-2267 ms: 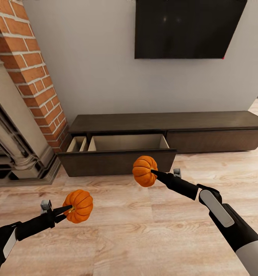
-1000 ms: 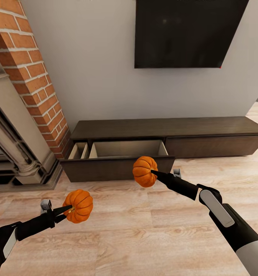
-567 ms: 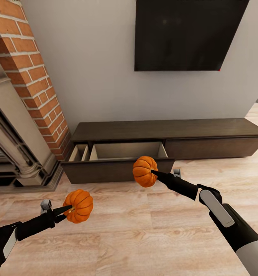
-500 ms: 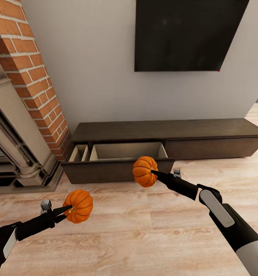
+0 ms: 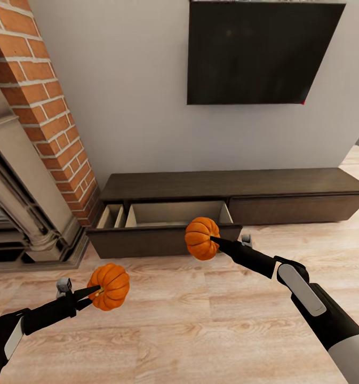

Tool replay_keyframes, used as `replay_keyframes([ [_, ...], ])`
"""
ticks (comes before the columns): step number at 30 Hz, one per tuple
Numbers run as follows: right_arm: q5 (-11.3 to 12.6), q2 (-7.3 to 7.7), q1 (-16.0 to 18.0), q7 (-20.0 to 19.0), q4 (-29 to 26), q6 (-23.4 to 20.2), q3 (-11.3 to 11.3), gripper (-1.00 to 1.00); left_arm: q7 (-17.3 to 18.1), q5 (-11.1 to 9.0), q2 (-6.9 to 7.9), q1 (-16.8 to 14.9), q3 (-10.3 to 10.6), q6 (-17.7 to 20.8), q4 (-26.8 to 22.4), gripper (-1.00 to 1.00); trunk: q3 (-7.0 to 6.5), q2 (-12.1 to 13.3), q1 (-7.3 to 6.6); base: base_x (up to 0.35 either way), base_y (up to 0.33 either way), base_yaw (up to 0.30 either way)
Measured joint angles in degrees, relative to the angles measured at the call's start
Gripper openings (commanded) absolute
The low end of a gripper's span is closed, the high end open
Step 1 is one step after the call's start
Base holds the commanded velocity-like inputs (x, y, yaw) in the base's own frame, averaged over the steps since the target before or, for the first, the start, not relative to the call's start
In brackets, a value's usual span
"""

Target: Place each of the two pumpkins and all three candles from the living room inside a cabinet in the living room (use any cabinet), then make sure every cabinet is closed, and position the cauldron so it is next to a table in the living room.

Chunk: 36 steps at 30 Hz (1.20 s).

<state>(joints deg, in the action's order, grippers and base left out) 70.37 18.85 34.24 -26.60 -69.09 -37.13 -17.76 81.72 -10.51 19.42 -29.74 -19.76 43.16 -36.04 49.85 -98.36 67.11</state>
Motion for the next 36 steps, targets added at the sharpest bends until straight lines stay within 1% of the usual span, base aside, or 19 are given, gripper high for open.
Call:
replay_keyframes([
  [13, -0.1, -0.09, 0.0, 0.0, 0.0, 0.0, 0.0, -1.0, 0.0, 0.0, 0.0, 0.0, 0.0, 0.0, 0.0, -1.0, -3.41, 5.2, -2.86, 0.0, 0.0, 0.07],
  [20, 0.3, -0.07, 0.0, -0.2, 0.1, 0.1, 0.0, -1.0, 0.0, 0.1, 0.0, 0.0, 0.0, 0.0, 0.1, -1.0, -5.27, 8.0, -4.39, 0.0, 0.0, 0.072],
  [23, 0.0, -0.08, 0.0, 0.0, 0.0, 0.0, 0.0, -1.0, 0.0, 0.1, 0.0, 0.0, 0.0, 0.0, 0.1, -1.0, -6.05, 9.2, -5.05, 0.0, 0.0, 0.038],
  [36, 0.0, -0.09, 0.0, -0.2, 0.2, 0.1, 0.0, -1.0, 0.0, 0.1, -0.09, 0.0, 0.0, 0.0, 0.1, -1.0, -8.86, 14.4, -7.91, 0.0, 0.0, 0.002],
])
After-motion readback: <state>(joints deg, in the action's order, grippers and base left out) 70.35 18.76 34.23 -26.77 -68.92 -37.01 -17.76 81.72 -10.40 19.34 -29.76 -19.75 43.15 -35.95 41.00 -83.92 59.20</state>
